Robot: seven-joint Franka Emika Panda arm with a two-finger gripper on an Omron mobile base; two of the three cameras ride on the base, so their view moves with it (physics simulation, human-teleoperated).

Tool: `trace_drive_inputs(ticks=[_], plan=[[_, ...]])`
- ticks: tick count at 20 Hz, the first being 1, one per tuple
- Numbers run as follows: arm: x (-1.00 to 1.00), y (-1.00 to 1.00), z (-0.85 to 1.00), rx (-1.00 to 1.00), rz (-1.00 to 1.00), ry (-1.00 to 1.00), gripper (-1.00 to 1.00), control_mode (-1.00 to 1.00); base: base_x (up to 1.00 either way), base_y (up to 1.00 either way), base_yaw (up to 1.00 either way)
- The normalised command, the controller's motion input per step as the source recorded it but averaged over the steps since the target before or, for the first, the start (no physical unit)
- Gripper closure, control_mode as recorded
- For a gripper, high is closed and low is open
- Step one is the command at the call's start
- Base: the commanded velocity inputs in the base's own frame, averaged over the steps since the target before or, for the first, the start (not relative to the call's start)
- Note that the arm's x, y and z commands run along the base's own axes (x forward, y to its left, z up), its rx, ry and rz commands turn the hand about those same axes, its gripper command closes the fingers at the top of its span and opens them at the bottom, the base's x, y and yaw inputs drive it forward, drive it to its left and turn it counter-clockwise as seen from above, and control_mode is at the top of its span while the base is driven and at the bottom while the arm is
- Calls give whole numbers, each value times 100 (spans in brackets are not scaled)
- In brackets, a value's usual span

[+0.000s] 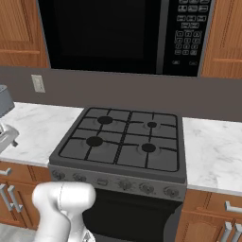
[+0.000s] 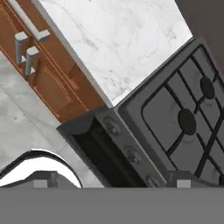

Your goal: Take the pizza cutter from the drawer on the left and place it on the dining counter for cutting.

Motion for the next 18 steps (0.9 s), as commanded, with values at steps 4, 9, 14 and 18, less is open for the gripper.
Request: trace_drive_inputs(ticks=[4,9,14,18], plan=[[0,100,-86,-9,55,-10,-100,-100,0,0,0],[-12,100,-87,-10,62,-8,-100,-100,0,0,0],[-19,100,-64,-17,34,-4,-100,-100,0,0,0],[-1,93,-44,-13,13,-7,-100,-100,0,0,0]])
